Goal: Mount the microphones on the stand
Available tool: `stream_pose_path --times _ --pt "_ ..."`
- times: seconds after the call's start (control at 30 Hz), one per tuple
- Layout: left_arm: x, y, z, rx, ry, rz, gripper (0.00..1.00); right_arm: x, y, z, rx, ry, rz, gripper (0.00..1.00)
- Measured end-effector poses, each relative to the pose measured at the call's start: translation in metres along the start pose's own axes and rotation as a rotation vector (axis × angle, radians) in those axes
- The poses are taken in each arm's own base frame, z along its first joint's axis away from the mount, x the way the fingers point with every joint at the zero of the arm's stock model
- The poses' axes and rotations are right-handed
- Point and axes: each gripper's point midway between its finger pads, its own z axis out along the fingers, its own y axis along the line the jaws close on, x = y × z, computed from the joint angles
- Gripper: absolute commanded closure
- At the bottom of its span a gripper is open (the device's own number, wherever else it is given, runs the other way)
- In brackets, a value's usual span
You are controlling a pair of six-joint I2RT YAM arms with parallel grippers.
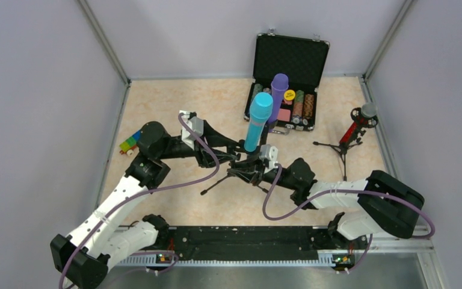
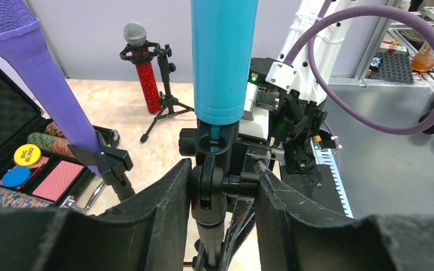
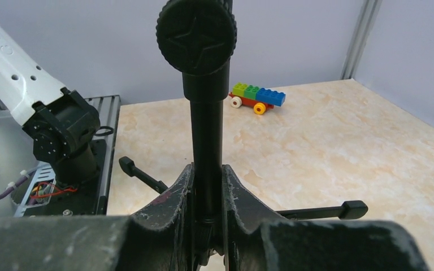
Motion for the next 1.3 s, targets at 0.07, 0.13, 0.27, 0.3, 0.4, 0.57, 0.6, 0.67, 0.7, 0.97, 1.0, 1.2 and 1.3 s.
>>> stream_pose_path --times 0.07,0.13,0.27,0.3,0.4,0.57,0.6,0.67,0.7,0.97,1.0,1.2,1.3 --pt "-0.001 0.0 0.0 -0.005 -0.002 -0.003 1.0 -0.001 0.0 0.0 0.0 -0.002 0.0 1.0" --pt "-0.003 0.0 -0.001 -0.013 -0.006 -0.001 1.0 -0.001 0.0 0.002 0.001 -0.002 -0.002 1.0" --pt "-0.005 0.001 -0.002 -0.027 -0.011 0.003 1.0 -0.002 -0.001 0.004 0.01 0.002 -0.011 1.0" --pt "-0.005 0.002 -0.002 -0.032 -0.011 0.003 1.0 -0.001 -0.002 0.005 0.017 0.005 -0.011 1.0" --pt "-0.003 0.005 -0.003 -0.06 -0.006 -0.009 1.0 0.002 -0.003 0.005 0.042 0.021 -0.01 1.0" --pt "-0.002 0.017 -0.007 -0.151 0.0 -0.015 1.0 0.005 -0.013 0.007 0.121 0.057 -0.005 1.0" --pt "-0.002 0.02 -0.008 -0.175 0.002 -0.014 1.0 0.005 -0.014 0.008 0.134 0.064 -0.006 1.0" --pt "-0.002 0.026 -0.011 -0.224 0.002 -0.014 1.0 0.007 -0.018 0.011 0.169 0.083 -0.004 1.0" --pt "-0.002 0.028 -0.013 -0.249 0.003 -0.018 1.0 0.008 -0.019 0.012 0.184 0.093 -0.002 1.0" --pt "-0.022 0.049 -0.022 -0.444 -0.037 -0.023 1.0 0.033 -0.031 0.012 0.298 0.234 0.008 1.0" --pt "-0.028 0.051 -0.024 -0.471 -0.047 -0.023 1.0 0.038 -0.032 0.011 0.306 0.255 0.009 1.0" --pt "-0.031 0.056 -0.028 -0.52 -0.044 -0.034 1.0 0.046 -0.032 0.01 0.312 0.287 0.009 1.0" --pt "-0.031 0.052 -0.026 -0.493 -0.038 -0.022 1.0 0.046 -0.029 0.01 0.294 0.287 0.006 1.0"
